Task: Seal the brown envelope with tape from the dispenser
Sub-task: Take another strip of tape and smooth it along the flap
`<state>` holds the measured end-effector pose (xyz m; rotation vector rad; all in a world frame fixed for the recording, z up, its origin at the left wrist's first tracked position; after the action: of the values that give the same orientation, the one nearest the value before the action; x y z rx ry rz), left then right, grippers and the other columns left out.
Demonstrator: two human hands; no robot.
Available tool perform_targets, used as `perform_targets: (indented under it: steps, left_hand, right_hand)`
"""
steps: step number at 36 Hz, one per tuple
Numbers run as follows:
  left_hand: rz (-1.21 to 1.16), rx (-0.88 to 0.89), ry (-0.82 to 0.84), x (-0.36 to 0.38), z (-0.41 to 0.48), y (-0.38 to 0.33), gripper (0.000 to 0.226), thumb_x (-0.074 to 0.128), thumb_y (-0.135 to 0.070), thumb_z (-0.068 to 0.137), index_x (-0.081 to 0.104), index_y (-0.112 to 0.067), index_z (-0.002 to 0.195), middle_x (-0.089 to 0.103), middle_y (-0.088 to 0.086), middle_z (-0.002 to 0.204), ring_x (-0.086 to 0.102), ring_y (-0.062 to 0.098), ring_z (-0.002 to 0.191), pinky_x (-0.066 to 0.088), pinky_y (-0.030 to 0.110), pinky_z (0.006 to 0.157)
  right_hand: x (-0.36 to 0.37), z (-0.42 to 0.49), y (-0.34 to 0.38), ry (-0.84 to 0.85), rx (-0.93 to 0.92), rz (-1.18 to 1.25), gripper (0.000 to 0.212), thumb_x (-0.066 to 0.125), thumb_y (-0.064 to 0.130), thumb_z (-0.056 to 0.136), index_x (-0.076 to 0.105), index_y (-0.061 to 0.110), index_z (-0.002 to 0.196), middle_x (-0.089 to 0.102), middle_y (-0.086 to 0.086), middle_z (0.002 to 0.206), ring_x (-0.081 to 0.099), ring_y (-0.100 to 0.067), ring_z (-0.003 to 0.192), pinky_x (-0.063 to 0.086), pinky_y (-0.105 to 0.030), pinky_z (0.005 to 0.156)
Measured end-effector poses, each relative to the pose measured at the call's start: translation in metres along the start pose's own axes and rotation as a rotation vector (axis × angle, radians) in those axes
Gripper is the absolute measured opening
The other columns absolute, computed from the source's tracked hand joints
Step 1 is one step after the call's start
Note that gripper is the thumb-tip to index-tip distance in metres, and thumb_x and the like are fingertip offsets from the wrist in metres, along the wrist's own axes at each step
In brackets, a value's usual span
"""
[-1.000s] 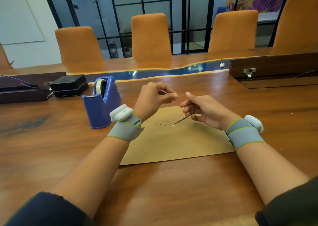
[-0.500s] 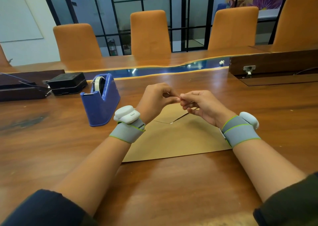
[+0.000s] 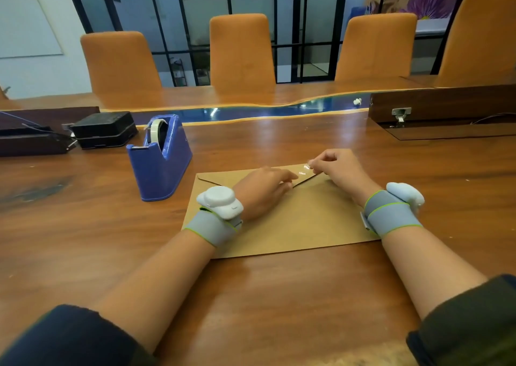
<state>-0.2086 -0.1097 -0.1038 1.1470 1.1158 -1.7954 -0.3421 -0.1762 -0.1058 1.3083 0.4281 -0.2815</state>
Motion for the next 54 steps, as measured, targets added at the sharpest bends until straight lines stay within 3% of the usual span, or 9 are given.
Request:
perform_targets:
  steps: [7, 12, 14, 20, 22, 28, 33, 39, 54]
  left_hand:
    - [0.139, 0.031, 0.037, 0.005, -0.001, -0.002, 0.034, 0.039, -0.02, 0.098, 0.056, -0.02, 0.127, 0.056, 0.002, 0.129, 0.049, 0.023, 0.121, 0.042, 0.034, 0.096]
    - [0.191, 0.013, 0.041, 0.007, -0.002, -0.003, 0.034, 0.039, -0.033, 0.097, 0.057, -0.026, 0.125, 0.053, 0.0, 0.124, 0.047, 0.022, 0.118, 0.044, 0.036, 0.091]
    - [0.197, 0.008, 0.053, 0.009, -0.003, -0.004, 0.038, 0.037, -0.04, 0.096, 0.054, -0.028, 0.128, 0.051, 0.001, 0.123, 0.045, 0.022, 0.116, 0.044, 0.036, 0.091]
    - [0.2, 0.004, 0.079, 0.013, -0.003, -0.006, 0.04, 0.033, -0.042, 0.097, 0.053, -0.028, 0.128, 0.047, 0.002, 0.124, 0.041, 0.021, 0.115, 0.036, 0.03, 0.083]
    - [0.188, 0.0, 0.088, 0.013, -0.003, -0.006, 0.04, 0.032, -0.042, 0.098, 0.054, -0.028, 0.128, 0.047, 0.001, 0.124, 0.041, 0.02, 0.115, 0.035, 0.03, 0.083]
    - [0.184, -0.005, 0.094, 0.012, -0.004, -0.006, 0.039, 0.031, -0.042, 0.098, 0.054, -0.03, 0.128, 0.047, 0.0, 0.124, 0.041, 0.018, 0.114, 0.035, 0.029, 0.081]
    - [0.183, -0.006, 0.089, 0.012, -0.003, -0.005, 0.039, 0.032, -0.043, 0.097, 0.054, -0.03, 0.127, 0.048, -0.001, 0.123, 0.042, 0.018, 0.114, 0.034, 0.028, 0.078]
    - [0.188, -0.004, 0.093, 0.012, -0.003, -0.005, 0.04, 0.032, -0.043, 0.097, 0.054, -0.029, 0.128, 0.048, -0.001, 0.122, 0.043, 0.018, 0.114, 0.039, 0.031, 0.082]
    - [0.197, 0.004, 0.064, 0.01, -0.002, -0.005, 0.039, 0.033, -0.045, 0.096, 0.056, -0.031, 0.125, 0.05, -0.003, 0.12, 0.044, 0.018, 0.11, 0.036, 0.03, 0.075]
  right_hand:
    - [-0.005, 0.002, -0.01, -0.032, 0.027, -0.027, 0.016, 0.07, 0.029, 0.077, 0.067, 0.021, 0.063, 0.06, 0.005, 0.063, 0.048, -0.013, 0.066, 0.037, -0.024, 0.062]
    - [-0.004, 0.001, -0.016, -0.023, 0.046, -0.088, 0.016, 0.067, 0.027, 0.079, 0.073, 0.012, 0.076, 0.072, -0.004, 0.089, 0.055, -0.026, 0.106, 0.04, -0.04, 0.103]
    - [-0.003, 0.0, -0.017, -0.016, 0.057, -0.11, 0.016, 0.065, 0.024, 0.08, 0.074, 0.012, 0.078, 0.074, -0.004, 0.098, 0.051, -0.03, 0.117, 0.036, -0.045, 0.108]
    - [0.0, 0.0, -0.022, 0.006, 0.099, -0.153, 0.024, 0.068, 0.033, 0.079, 0.064, 0.026, 0.056, 0.061, 0.0, 0.078, 0.046, -0.027, 0.106, 0.038, -0.037, 0.093]
    - [0.001, -0.001, -0.022, 0.004, 0.105, -0.165, 0.026, 0.068, 0.034, 0.079, 0.062, 0.025, 0.055, 0.059, -0.001, 0.077, 0.047, -0.031, 0.111, 0.038, -0.039, 0.096]
    - [0.001, -0.002, -0.021, -0.008, 0.1, -0.191, 0.019, 0.066, 0.032, 0.08, 0.074, 0.015, 0.079, 0.061, 0.006, 0.078, 0.033, -0.029, 0.121, 0.029, -0.044, 0.108]
    - [0.002, -0.002, -0.021, -0.008, 0.095, -0.201, 0.017, 0.066, 0.031, 0.08, 0.074, 0.017, 0.079, 0.053, 0.015, 0.07, 0.032, -0.029, 0.121, 0.031, -0.042, 0.106]
    - [0.002, 0.0, -0.021, -0.021, 0.073, -0.264, 0.02, 0.066, 0.032, 0.08, 0.075, 0.015, 0.081, 0.072, -0.003, 0.103, 0.034, -0.033, 0.12, 0.03, -0.044, 0.107]
    - [0.002, 0.0, -0.02, -0.053, 0.072, -0.311, 0.021, 0.066, 0.034, 0.08, 0.076, 0.016, 0.083, 0.071, -0.002, 0.103, 0.036, -0.033, 0.119, 0.034, -0.042, 0.102]
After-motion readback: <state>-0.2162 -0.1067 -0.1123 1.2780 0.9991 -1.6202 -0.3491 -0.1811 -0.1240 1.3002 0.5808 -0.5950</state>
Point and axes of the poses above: each hand's wrist, its own z-axis towards the middle knuckle, its own x-axis out of the palm, y = z × x, the point moved 9 cm from there along z, towards the middle knuckle
